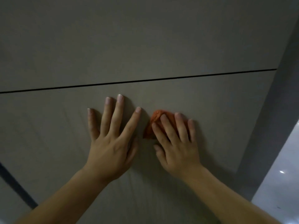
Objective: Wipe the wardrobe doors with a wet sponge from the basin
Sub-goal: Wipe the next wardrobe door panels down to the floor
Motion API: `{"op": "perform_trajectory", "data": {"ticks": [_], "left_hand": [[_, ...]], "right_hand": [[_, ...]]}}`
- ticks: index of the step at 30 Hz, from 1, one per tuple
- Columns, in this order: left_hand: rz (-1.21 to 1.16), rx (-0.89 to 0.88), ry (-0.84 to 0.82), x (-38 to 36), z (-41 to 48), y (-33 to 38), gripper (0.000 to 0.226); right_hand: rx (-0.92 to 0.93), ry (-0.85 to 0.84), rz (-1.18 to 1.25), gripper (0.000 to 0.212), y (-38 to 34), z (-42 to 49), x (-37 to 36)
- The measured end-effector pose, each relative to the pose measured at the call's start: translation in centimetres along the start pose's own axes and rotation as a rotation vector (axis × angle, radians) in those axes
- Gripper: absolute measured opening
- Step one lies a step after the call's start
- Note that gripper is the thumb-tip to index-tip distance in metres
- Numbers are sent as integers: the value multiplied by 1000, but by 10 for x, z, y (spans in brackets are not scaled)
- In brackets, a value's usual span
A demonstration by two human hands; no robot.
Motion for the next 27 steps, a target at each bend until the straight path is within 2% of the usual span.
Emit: {"op": "perform_trajectory", "data": {"ticks": [2,5,6,7,10,11,13,16,18,23,25,27], "left_hand": [[-5,5,-8,1,1,0,68],[-13,1,-4,2,-1,-1,69],[-25,-1,-3,2,-2,-2,69],[-36,0,-5,3,-4,-4,69],[-34,41,-12,4,-14,-15,71],[-25,69,-17,4,-18,-22,72],[-7,140,-28,8,-22,-39,76],[27,213,-54,16,-22,-68,81],[47,220,-63,19,-22,-80,83],[19,202,-27,22,-25,-84,75],[12,190,-29,23,-25,-87,73],[-3,173,-34,23,-27,-91,74]], "right_hand": [[-89,64,-14,66,25,10,12],[-437,227,14,66,77,33,37],[-461,233,27,67,76,37,38],[-387,205,30,69,62,38,35],[-1,0,51,75,-10,14,2],[59,-39,33,76,-22,4,-4],[44,-9,24,73,-18,14,2],[-114,119,78,68,9,74,30],[-147,161,71,67,8,101,38],[215,-31,-21,70,-59,53,-1],[249,-44,-51,69,-61,48,-2],[186,28,-27,68,-45,74,13]]}}
Point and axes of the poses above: each hand's wrist, its own z-axis towards the middle knuckle, its own x-axis out of the back of the hand, y = z × x, the point moved 7 cm from there along z, towards the middle knuckle, and after that the axes turned 14 degrees about x, right-handed, at the moved point
